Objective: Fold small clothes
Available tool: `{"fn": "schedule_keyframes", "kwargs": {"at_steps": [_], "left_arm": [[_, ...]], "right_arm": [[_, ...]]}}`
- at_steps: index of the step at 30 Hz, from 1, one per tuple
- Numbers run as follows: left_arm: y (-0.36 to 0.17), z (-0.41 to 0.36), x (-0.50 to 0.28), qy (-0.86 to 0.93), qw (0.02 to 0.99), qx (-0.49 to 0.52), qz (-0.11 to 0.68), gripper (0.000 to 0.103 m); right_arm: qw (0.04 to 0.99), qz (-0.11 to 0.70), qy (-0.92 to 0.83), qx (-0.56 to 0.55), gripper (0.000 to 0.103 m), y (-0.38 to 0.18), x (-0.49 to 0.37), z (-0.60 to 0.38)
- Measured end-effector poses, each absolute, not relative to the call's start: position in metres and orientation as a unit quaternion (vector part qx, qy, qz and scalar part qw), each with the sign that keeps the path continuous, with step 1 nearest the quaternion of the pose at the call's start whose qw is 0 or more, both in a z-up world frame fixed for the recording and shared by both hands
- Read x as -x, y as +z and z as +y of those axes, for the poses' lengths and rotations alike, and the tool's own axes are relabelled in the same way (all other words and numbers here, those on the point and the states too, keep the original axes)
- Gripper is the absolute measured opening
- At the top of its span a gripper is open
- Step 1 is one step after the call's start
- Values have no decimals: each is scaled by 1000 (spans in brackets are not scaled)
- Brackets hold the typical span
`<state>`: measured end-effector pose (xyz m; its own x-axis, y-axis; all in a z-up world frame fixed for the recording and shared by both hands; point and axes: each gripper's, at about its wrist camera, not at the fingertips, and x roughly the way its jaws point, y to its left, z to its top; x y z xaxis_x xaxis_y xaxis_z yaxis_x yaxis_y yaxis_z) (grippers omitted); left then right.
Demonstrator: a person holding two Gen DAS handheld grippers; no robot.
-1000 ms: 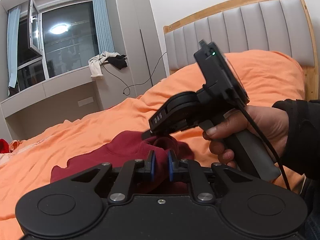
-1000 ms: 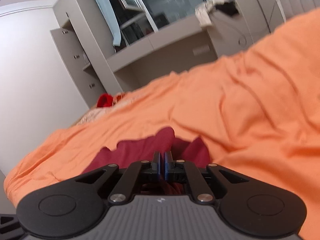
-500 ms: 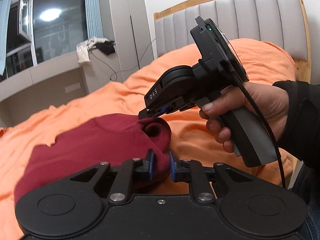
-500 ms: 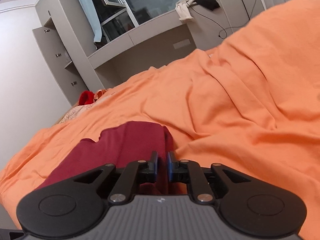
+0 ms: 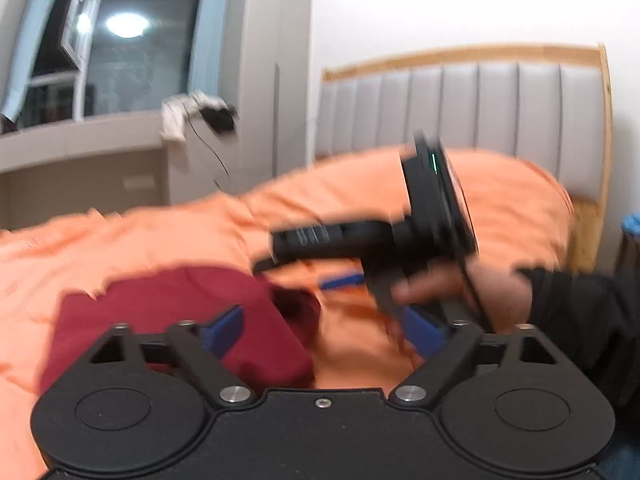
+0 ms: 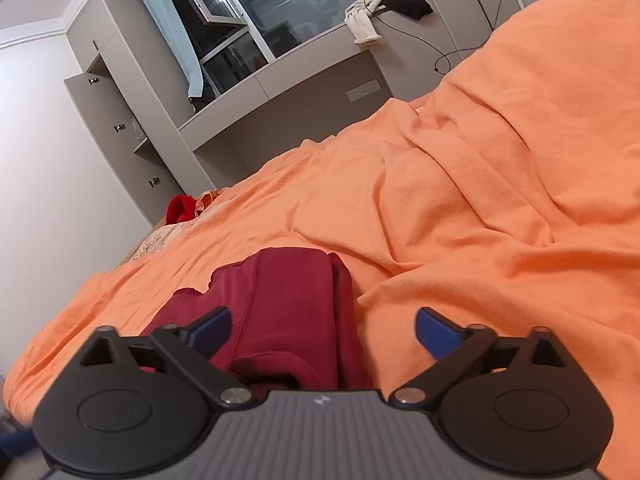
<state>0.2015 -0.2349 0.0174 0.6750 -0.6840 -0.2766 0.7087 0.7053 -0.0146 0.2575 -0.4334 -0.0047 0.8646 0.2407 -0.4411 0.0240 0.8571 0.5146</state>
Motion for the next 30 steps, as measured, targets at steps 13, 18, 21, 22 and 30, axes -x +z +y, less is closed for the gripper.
{"fn": "schedule_keyframes", "kwargs": {"at_steps": [13, 18, 21, 22, 30], "left_arm": [[50, -184, -236, -247, 962, -43, 108, 102], [47, -150, -273, -179, 967, 5, 182, 102], [39, -134, -292, -172, 959, 44, 221, 102], [35, -130, -296, -174, 956, 51, 231, 102], [-9, -114, -305, -224, 932, 59, 277, 103]], "right_arm": [[924, 274, 24, -265, 103, -13, -262, -433], [939, 261, 39, -221, 103, -6, -260, -418], [945, 268, 53, -178, 103, -5, -260, -405], [946, 276, 57, -163, 103, -6, -261, -399], [946, 297, 71, -108, 103, -27, -257, -386]]}}
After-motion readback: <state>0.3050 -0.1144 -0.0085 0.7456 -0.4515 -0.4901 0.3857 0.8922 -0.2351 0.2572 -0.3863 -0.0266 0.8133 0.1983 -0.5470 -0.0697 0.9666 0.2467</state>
